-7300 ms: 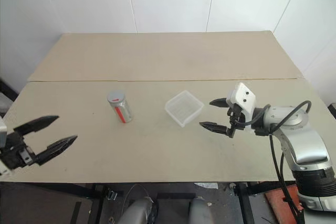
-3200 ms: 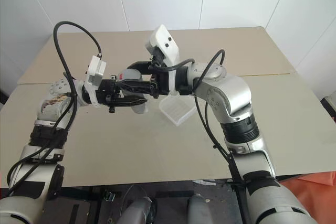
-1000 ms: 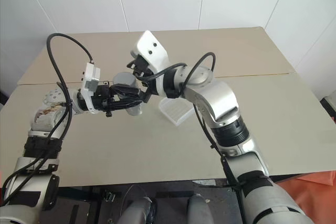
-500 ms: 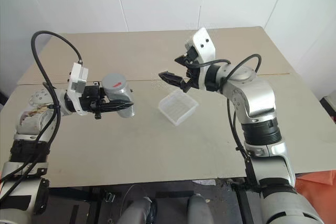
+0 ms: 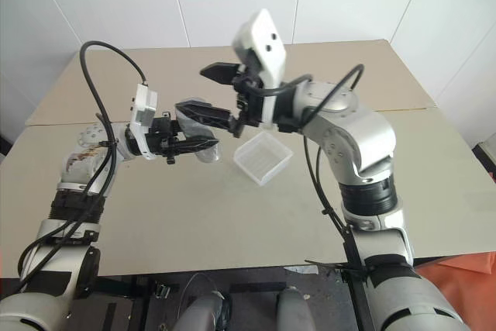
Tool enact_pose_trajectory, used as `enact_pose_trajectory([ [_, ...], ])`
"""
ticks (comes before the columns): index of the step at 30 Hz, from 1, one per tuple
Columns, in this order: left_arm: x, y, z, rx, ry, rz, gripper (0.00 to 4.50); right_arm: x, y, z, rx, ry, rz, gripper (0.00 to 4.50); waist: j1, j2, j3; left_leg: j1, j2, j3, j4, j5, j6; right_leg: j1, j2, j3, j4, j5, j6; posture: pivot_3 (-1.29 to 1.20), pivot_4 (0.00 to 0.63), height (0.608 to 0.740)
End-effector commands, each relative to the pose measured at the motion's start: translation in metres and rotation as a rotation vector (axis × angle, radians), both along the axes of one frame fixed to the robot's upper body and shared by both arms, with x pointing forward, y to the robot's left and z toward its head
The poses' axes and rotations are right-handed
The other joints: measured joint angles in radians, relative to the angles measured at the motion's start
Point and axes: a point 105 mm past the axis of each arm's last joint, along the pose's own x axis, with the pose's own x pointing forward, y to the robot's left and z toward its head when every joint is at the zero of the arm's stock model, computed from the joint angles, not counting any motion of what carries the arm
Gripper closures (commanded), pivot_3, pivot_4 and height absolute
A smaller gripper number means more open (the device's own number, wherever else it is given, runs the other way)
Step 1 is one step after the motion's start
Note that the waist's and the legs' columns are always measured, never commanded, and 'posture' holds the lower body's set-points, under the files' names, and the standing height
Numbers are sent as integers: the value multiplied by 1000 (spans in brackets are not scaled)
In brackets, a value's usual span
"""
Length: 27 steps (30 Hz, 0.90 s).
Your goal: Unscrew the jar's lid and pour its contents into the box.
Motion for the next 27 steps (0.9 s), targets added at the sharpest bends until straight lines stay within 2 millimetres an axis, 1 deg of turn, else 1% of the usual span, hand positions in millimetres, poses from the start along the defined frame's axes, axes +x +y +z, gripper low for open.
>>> enact_pose_trajectory([
  [1, 2, -3, 13, 7, -71, -9, 2543, 8, 10, 4, -5, -45, -44, 88, 0, 0, 0, 0, 0, 0, 0, 0, 0, 0, 0, 0, 0, 0, 0, 0, 150, 740],
  [3, 2, -5, 13, 12, -78, -12, 2543, 10, 15, 1, -13, -42, -47, 88, 1, 0, 0, 0, 0, 0, 0, 0, 0, 0, 0, 0, 0, 0, 0, 0, 150, 740],
  [9, 0, -4, 14, 8, -82, -17, 2543, 9, 26, -6, -28, -34, -25, 88, 0, 0, 0, -1, 0, 0, 0, 0, 0, 0, 0, 0, 0, 0, 0, 0, 150, 740],
  [14, -4, 0, 14, 9, -80, -19, 2543, 19, 25, -9, -19, -4, -49, 88, -1, 0, 0, 0, 0, 0, 0, 0, 0, 0, 0, 0, 0, 0, 0, 0, 150, 740],
  [18, -7, 4, 15, 6, -76, -17, 2543, 32, 15, -11, -16, 14, -86, 88, -1, 0, 0, 0, 0, 0, 0, 0, 0, 0, 0, 0, 0, 0, 0, 0, 150, 740],
  [21, -9, 6, 15, 7, -74, -18, 2543, 39, 4, -10, -9, 18, -104, 88, -2, 0, 0, 0, 0, 0, 0, 0, 0, 0, 0, 0, 0, 0, 0, 0, 150, 740],
  [27, -14, 12, 15, 15, -66, -19, 2543, 48, -26, -11, 27, 47, -93, 88, -2, 0, 0, 0, 0, 0, 0, 0, 0, 0, 0, 0, 0, 0, 0, 0, 150, 740],
])
